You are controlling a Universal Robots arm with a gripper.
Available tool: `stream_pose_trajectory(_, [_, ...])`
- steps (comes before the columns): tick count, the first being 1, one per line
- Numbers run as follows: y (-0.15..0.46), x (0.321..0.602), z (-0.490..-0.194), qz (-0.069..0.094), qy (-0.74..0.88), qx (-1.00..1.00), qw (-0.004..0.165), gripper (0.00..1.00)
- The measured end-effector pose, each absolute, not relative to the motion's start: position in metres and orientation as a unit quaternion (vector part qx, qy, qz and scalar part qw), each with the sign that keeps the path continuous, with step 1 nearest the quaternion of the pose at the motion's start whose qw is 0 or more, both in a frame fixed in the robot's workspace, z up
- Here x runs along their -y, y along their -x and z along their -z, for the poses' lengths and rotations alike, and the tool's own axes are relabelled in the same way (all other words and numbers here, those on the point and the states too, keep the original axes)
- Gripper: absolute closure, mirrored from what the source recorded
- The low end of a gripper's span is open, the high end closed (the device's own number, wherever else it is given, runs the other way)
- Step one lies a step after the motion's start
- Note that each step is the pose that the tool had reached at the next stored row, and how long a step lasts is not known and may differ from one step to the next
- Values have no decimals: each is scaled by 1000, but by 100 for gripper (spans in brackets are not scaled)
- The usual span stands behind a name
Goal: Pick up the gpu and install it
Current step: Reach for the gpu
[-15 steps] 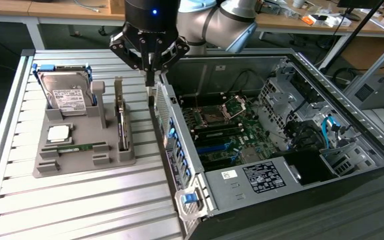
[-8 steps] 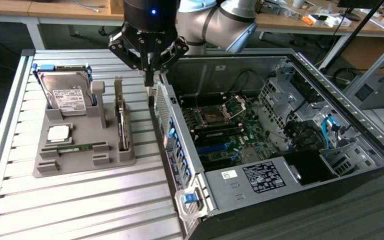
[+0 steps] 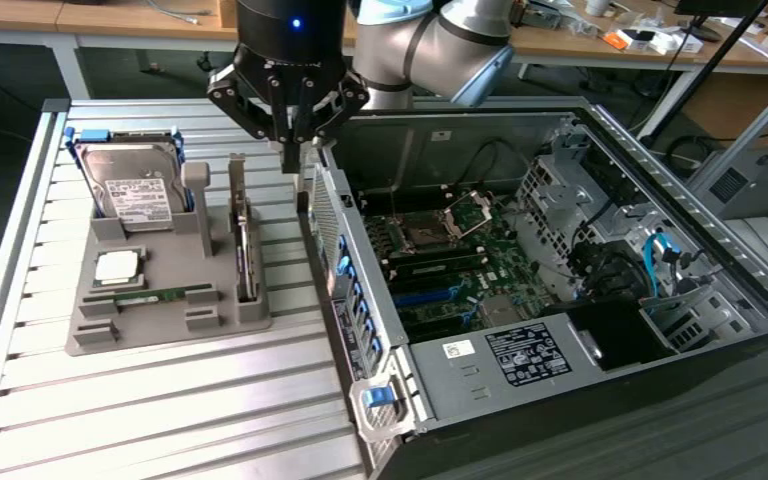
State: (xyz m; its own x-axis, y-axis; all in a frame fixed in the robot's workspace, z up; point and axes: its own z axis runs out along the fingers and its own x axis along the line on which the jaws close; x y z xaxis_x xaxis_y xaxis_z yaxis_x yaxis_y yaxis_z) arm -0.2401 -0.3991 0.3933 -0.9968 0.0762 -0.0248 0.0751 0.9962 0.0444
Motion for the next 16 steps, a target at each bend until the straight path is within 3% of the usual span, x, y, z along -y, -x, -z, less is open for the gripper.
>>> stream_pose_trajectory(16, [252, 399, -393, -22, -38, -999, 13, 89])
